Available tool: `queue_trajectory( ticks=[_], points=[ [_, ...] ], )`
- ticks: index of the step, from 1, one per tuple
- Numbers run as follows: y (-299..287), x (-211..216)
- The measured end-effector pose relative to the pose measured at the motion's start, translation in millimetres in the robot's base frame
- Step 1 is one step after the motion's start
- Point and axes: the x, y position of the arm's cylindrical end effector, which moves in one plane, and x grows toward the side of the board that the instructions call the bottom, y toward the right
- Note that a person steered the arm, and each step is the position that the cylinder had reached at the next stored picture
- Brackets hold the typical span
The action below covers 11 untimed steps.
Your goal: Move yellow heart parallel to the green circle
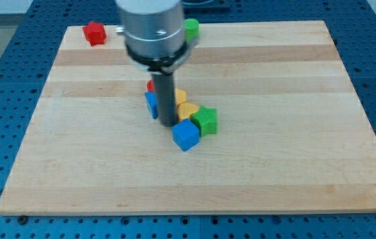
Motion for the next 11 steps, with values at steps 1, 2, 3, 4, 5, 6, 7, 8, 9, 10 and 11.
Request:
queue_trajectory(
  ticks=[1, 2, 3, 4, 5, 6, 7, 8, 9, 10, 11],
  points=[
    [41.7, -7.3],
    [72.1, -7.8],
    [93.4, -3.4],
    [107.3, -27.7],
    [108.9, -60.6],
    [116.8, -84.0],
    [112.3, -65.2],
    [112.2, -41.2],
    [120.8, -37.2],
    [140.6, -38.4],
    [172.7, -38.4]
  ],
)
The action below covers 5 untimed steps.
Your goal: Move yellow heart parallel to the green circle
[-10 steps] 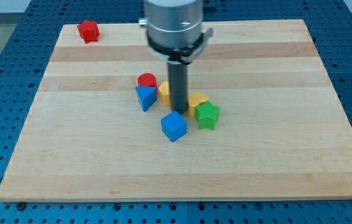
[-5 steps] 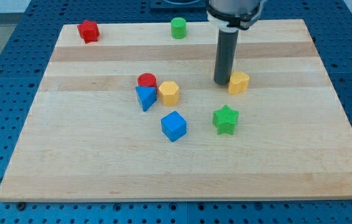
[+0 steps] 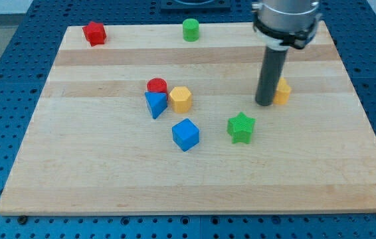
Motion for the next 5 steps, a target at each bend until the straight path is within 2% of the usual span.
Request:
queue_trajectory(
  ticks=[2, 5],
  points=[
    [50.3, -11.2],
    [69.0, -86.3]
  ],
)
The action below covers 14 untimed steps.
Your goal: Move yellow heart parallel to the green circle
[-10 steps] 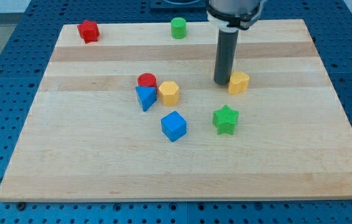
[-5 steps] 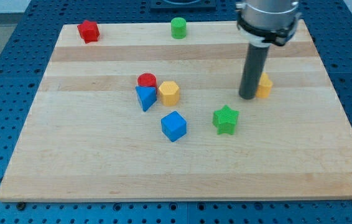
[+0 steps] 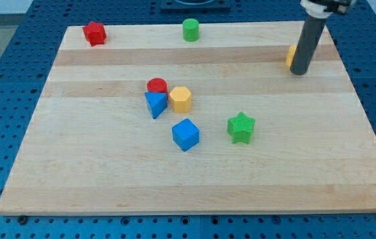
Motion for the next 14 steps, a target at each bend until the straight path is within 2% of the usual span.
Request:
queue_trajectory(
  ticks=[2, 5, 9, 12, 14],
  points=[
    [7.1, -38.6],
    [48.9, -54.3],
    [10.1, -57.4],
    [10.1, -106.4],
    [-22.0, -66.1]
  ],
)
